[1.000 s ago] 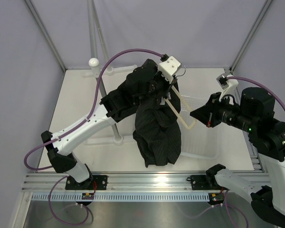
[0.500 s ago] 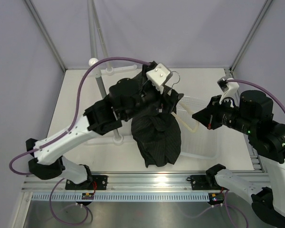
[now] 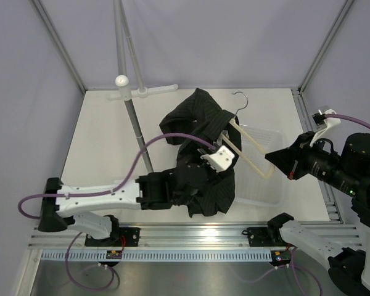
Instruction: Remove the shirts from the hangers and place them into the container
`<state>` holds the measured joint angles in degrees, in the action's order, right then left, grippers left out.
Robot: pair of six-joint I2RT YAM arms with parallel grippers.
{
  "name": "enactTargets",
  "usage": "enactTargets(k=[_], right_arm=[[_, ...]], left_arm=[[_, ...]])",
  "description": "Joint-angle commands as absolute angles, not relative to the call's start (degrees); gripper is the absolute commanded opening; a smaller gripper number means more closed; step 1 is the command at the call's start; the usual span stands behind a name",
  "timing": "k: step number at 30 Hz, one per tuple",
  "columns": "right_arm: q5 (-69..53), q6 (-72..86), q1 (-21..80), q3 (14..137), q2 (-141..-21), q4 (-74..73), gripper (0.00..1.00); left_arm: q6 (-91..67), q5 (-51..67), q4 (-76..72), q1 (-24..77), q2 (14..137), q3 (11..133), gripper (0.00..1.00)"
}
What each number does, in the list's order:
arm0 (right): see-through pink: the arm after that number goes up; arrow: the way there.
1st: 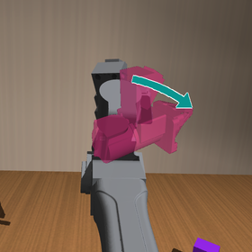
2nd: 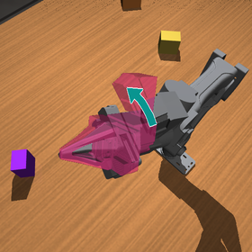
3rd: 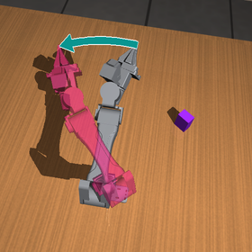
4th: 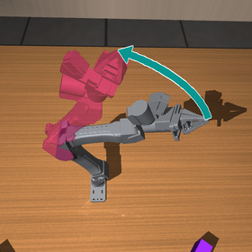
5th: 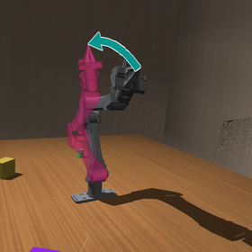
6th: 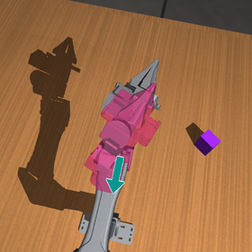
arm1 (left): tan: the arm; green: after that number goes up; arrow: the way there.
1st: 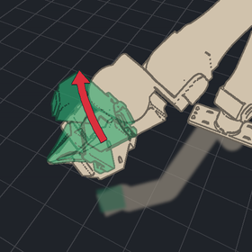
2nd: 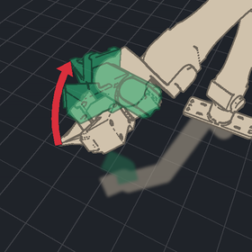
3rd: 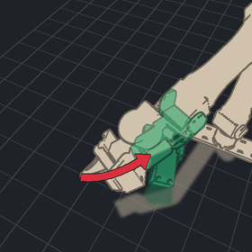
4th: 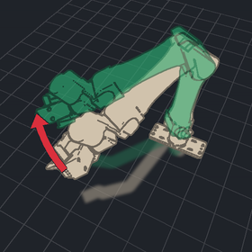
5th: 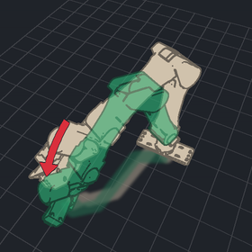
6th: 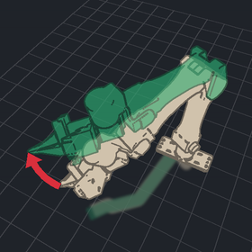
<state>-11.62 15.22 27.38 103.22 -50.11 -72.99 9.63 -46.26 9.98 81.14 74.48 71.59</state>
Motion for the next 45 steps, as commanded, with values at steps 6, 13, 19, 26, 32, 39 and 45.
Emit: enactTargets(k=[6, 13, 19, 26, 32, 39, 45], right_arm=[[-13.5, 14.8, 27.6, 107.8, -49.5, -73.6, 0.0], [-13.6, 14.7, 27.6, 111.1, -49.5, -75.8, 0.0], [-13.5, 14.7, 27.6, 115.5, -50.0, -78.5, 0.0], [-13.2, 14.2, 27.6, 120.5, -50.4, -83.2, 0.0], [-11.1, 14.9, 27.6, 120.2, -47.8, -89.0, 0.0], [-7.0, 17.6, 27.6, 125.2, -45.2, -92.0, 0.0], [-2.1, 17.1, 27.5, 128.0, -45.7, -90.4, 0.0]], left_arm=[[13.0, -57.8, -2.5, 78.4, 81.3, 70.1, 0.99], [11.7, -59.9, -1.3, 74.4, 84.3, 72.8, 0.96], [6.5, -57.0, 2.4, 70.4, 85.5, 73.7, 0.36], [4.0, -54.0, 3.2, 67.4, 84.8, 73.9, 0.0], [4.6, -50.5, 6.0, 61.2, 86.0, 79.4, 0.0], [5.6, -47.4, 8.3, 57.4, 88.5, 85.9, 0.0], [1.8, -38.4, 11.0, 57.6, 86.1, 84.8, 0.0]])
